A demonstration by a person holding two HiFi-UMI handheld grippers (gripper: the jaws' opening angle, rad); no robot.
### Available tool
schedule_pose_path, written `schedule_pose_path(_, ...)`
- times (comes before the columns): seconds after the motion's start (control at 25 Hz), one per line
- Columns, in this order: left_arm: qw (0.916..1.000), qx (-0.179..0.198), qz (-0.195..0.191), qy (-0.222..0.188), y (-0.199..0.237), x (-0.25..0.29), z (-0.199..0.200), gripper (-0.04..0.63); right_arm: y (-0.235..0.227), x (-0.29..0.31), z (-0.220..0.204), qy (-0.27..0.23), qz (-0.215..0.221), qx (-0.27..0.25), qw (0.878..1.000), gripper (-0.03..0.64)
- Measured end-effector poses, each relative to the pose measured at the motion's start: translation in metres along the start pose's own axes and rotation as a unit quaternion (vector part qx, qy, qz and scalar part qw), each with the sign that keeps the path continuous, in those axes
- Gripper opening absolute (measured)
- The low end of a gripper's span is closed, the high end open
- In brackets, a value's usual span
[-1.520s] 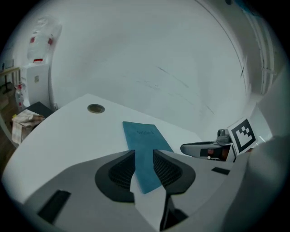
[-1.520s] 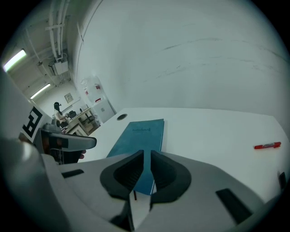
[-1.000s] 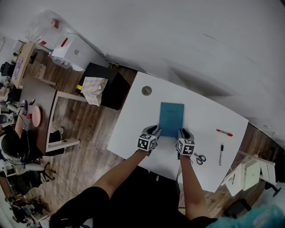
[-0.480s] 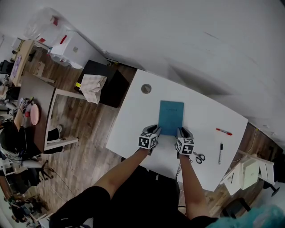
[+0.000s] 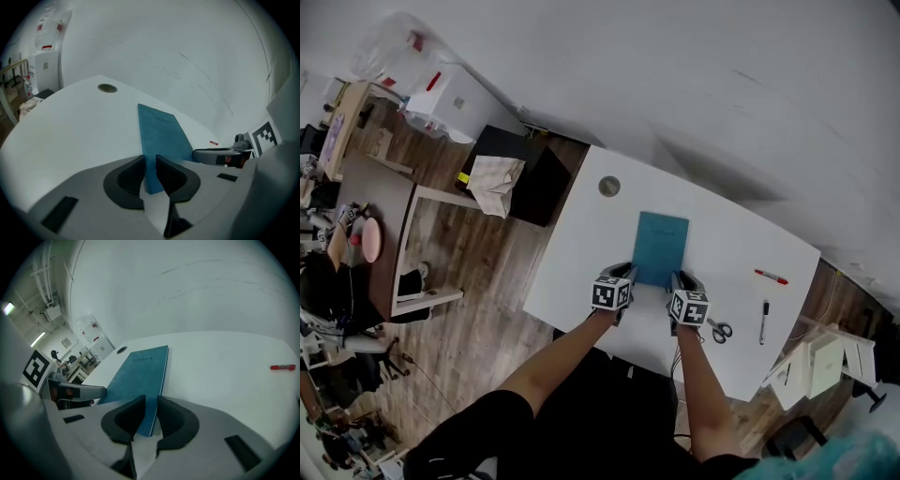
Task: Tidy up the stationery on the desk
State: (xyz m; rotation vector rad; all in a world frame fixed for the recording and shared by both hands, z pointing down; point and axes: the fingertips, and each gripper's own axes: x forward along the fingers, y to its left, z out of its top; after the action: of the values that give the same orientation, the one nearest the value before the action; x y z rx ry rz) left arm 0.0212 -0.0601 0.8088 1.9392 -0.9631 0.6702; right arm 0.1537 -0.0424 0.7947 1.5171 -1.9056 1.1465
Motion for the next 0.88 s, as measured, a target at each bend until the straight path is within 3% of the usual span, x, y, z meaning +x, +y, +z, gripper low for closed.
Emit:
schedule_pose_path(0.12, 0.9999, 0.012, 0.007, 0.006, 0.007, -0.006, -0.001, 0.081, 0.011, -0.002, -0.009, 0.007, 0.001, -0.004, 1.000, 0.086)
schedule_pose_path(0.32, 0.9997, -0.013, 0.003, 0.020, 0.028, -0.024, -0.011, 0.081, 0.039, -0.001, -0.024, 0.031, 0.004, -0.026, 0.999, 0.086)
schedule_pose_path(0.6, 0.9996, -0.002, 0.005, 0.027, 0.060, -0.054, -0.021, 0.075, 0.083, 0.005, -0.040, 0.049, 0.002, -0.046, 0.998, 0.086)
schedule_pose_path(0.88, 0.9995, 0.002, 0.010, 0.031, 0.096, -0.081, -0.030, 0.071, 0.124, 0.016, -0.051, 0.057, 0.000, -0.012, 0.998, 0.086)
